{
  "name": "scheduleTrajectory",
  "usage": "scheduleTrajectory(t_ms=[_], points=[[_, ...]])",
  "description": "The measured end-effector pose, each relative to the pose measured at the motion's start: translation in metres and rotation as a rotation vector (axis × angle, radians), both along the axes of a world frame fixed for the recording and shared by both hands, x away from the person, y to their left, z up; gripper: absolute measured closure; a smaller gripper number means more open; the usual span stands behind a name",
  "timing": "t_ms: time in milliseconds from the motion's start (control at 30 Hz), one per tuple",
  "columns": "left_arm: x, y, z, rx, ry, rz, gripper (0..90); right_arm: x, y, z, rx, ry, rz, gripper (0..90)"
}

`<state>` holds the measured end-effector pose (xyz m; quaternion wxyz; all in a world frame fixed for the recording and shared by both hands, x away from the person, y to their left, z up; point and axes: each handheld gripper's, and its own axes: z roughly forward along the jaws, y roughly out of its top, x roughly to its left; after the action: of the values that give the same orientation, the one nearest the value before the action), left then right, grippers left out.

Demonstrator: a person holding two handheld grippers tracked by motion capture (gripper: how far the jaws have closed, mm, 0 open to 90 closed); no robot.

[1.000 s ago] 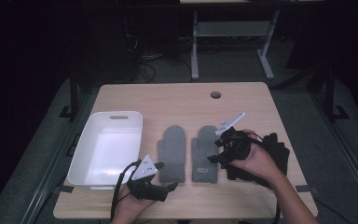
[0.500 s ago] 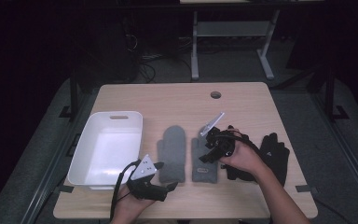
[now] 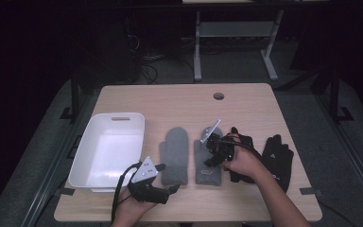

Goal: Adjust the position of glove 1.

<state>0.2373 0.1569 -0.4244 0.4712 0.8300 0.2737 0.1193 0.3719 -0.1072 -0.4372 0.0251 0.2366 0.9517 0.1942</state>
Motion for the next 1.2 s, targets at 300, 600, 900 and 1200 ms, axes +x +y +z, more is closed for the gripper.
scheduleTrajectory(t_ms=[300,600,900,1200], points=[[-0.001,-0.002,-0.001,0.004,-0.006,0.001,17.0,-0.002,0.001,-0.004,-0.006,0.015,-0.029,58.9],[-0.002,-0.002,-0.002,0.013,-0.004,0.0,17.1,-0.008,0.004,-0.002,-0.035,-0.027,-0.026,74.5],[-0.003,0.001,-0.001,0.005,-0.005,0.012,17.1,-0.011,0.006,0.002,-0.053,-0.035,-0.044,81.3],[-0.006,0.002,0.002,0.005,-0.021,0.02,17.1,-0.01,-0.008,0.014,0.024,-0.031,-0.103,84.6]])
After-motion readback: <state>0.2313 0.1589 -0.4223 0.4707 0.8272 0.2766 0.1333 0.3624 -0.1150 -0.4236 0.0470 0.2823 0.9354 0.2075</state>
